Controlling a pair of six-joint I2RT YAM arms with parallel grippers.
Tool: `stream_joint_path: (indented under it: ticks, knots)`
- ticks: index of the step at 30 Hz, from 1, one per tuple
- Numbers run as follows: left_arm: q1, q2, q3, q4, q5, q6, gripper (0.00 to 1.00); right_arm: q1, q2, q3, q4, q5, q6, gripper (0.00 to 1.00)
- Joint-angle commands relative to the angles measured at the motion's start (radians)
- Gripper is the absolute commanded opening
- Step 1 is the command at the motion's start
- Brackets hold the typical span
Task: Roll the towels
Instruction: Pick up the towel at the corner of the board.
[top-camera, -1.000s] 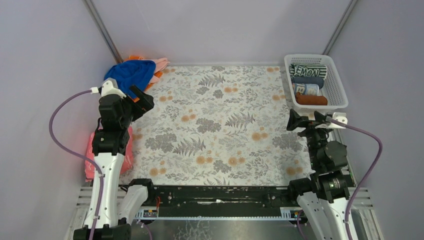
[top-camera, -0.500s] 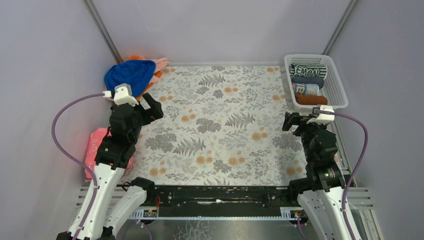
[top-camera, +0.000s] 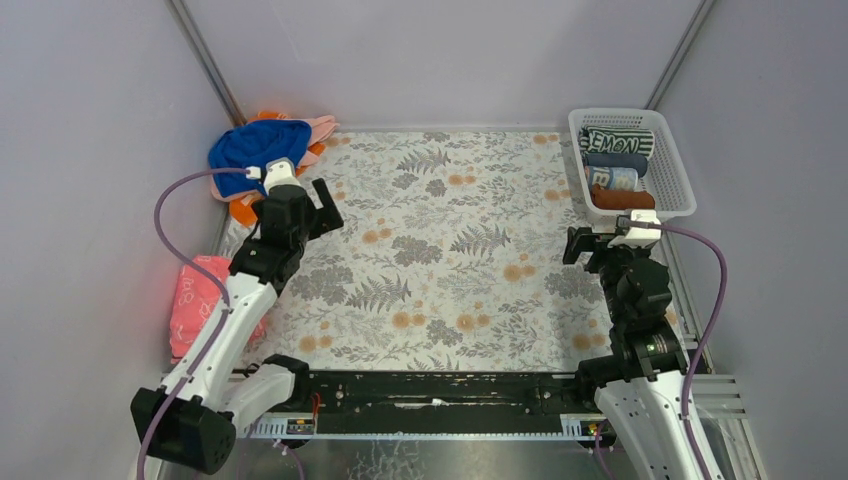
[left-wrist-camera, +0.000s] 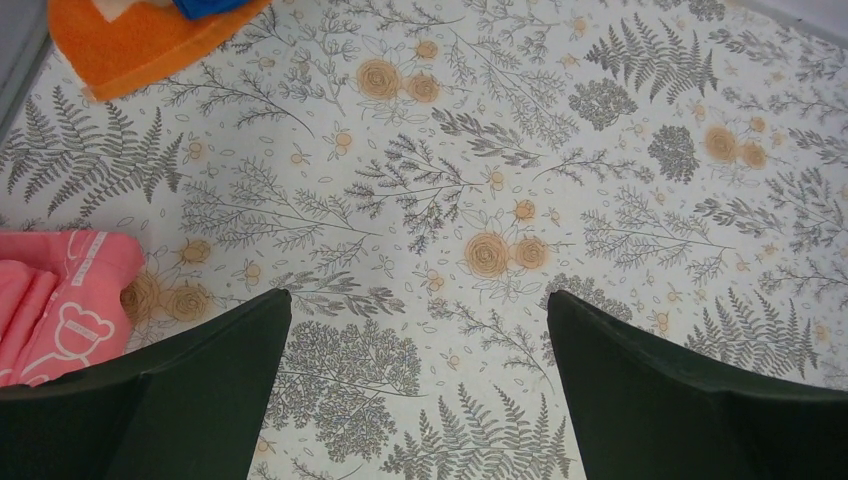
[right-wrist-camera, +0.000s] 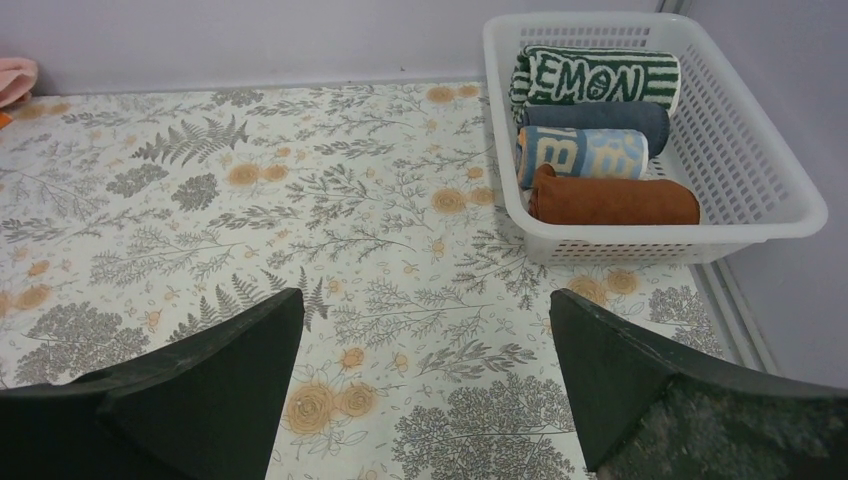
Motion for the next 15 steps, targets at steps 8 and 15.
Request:
stream_joint_path:
  ticks: [8,15]
  knots:
    - [0.021,0.042,0.019,0.079,-0.035,0.020,1.00,0.006,0.003,-0.018,0.085,-0.053,-0.027,0.99]
    - [0.062,0.028,0.001,0.114,0.007,0.015,1.00,0.005,-0.008,-0.017,0.082,-0.053,-0.029,0.99]
